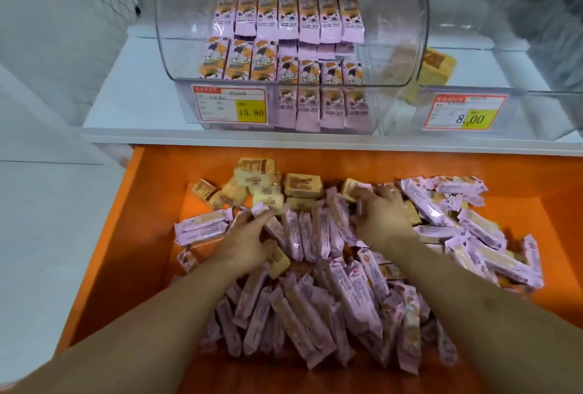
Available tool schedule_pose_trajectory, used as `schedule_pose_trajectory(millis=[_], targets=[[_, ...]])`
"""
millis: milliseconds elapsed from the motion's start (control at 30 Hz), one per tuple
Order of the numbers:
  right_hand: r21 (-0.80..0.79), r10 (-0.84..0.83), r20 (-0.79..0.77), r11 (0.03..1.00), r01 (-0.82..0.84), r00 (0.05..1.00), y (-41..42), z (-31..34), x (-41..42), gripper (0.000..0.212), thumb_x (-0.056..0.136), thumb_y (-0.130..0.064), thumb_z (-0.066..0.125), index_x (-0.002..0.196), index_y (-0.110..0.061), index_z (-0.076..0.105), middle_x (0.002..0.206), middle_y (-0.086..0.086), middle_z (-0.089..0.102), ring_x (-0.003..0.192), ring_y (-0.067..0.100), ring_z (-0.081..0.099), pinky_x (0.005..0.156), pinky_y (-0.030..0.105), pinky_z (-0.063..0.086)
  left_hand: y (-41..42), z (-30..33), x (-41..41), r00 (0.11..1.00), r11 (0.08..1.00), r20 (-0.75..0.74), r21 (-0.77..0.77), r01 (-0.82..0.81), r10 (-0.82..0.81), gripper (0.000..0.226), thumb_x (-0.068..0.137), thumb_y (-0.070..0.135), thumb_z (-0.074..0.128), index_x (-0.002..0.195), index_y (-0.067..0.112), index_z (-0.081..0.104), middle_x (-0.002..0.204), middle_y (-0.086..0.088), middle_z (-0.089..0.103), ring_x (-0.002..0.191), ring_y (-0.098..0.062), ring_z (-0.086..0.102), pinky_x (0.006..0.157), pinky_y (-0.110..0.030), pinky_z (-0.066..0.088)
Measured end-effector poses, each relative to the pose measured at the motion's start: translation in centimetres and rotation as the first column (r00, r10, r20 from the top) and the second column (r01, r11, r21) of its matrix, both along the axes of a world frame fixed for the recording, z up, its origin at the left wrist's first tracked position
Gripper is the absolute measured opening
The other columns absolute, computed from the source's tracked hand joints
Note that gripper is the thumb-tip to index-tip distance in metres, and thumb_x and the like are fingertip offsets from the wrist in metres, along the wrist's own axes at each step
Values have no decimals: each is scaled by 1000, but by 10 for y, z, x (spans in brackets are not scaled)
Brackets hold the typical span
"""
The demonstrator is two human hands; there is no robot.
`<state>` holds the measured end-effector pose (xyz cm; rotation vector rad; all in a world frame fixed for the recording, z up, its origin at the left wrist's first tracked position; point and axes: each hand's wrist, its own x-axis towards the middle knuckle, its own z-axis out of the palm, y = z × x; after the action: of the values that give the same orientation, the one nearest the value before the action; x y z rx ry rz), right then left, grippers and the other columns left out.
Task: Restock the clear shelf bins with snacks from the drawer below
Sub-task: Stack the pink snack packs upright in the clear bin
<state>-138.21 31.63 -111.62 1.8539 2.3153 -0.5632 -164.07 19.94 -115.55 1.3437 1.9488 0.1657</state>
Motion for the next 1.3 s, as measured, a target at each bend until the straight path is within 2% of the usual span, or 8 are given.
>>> schedule_pose_trajectory(millis=[267, 367, 600, 733, 900, 1033, 1167, 1300], targets=[[80, -64, -258, 993, 87, 964, -10, 18, 3, 49, 86, -10, 69, 132, -26, 65, 129, 9, 58, 105, 35, 63, 85, 37, 55, 2, 11, 0, 980, 960, 5, 203, -194, 197, 37, 94, 15, 66, 116, 44, 66, 147, -4, 51, 97, -28, 70, 80, -33, 59], [36, -44, -341, 998, 59, 939, -13, 37, 0, 48, 86, -8, 67, 128, -33, 66, 131, 2, 57, 98, 24, 62, 82, 35, 56, 3, 29, 1, 970, 927, 61, 287, -242, 234, 39, 94, 8, 67, 100, 47, 65, 140, 2, 55, 108, -23, 66, 93, -31, 55], [-178, 28, -481, 975, -129, 876, -40, 105, -10, 66, 92, -6, 67, 141, -46, 54, 115, 0, 64, 50, 6, 56, 38, 17, 40, -6, 103, 6, 979, 932, 177, 329, -153, 98, 45, 89, 28, 74, 127, 49, 64, 129, 17, 63, 109, -13, 65, 86, -28, 51], [-178, 31, -616, 968, -178, 788, -59, 144, -12, 84, 87, -8, 77, 151, -48, 41, 123, -8, 63, 78, 4, 69, 66, 33, 64, -14, 164, 23, 971, 950, 236, 293, -103, 32, 65, 80, 43, 80, 141, 42, 55, 137, 13, 59, 109, -18, 67, 89, -32, 56], [-178, -19, -698, 973, -147, 716, -73, 210, -1, 73, 82, -13, 84, 144, -30, 48, 117, -8, 66, 97, 6, 70, 89, 35, 62, -24, 246, 43, 913, 950, 407, 271, -155, 33, 29, 76, 35, 90, 90, 20, 69, 91, -14, 72, 71, -12, 65, 71, -45, 59], [-264, -123, -840, 944, -199, 528, -85, 255, 11, 56, 83, 0, 79, 129, -29, 65, 113, 8, 68, 100, 13, 71, 90, 44, 61, -37, 292, 47, 889, 926, 451, 296, -235, 81, 55, 61, 58, 93, 100, 24, 74, 91, 0, 73, 83, -16, 71, 77, -34, 56], [-415, -360, -905, 863, -287, 228, -93, 268, 12, 53, 79, 3, 67, 130, -14, 70, 125, 18, 71, 115, 33, 68, 99, 48, 51, -38, 307, 57, 669, 892, 714, 145, -429, 206, 56, 70, 38, 95, 115, 19, 68, 102, -6, 75, 100, -25, 75, 83, -49, 62], [-408, -356, -909, 870, -276, 218, -91, 269, 3, 42, 91, 5, 61, 126, -14, 73, 118, 12, 73, 105, 24, 69, 92, 37, 51, -28, 315, 64, 610, 871, 752, 101, -481, 250, 40, 80, 29, 89, 112, 16, 68, 104, -12, 78, 97, -32, 76, 78, -55, 64]])
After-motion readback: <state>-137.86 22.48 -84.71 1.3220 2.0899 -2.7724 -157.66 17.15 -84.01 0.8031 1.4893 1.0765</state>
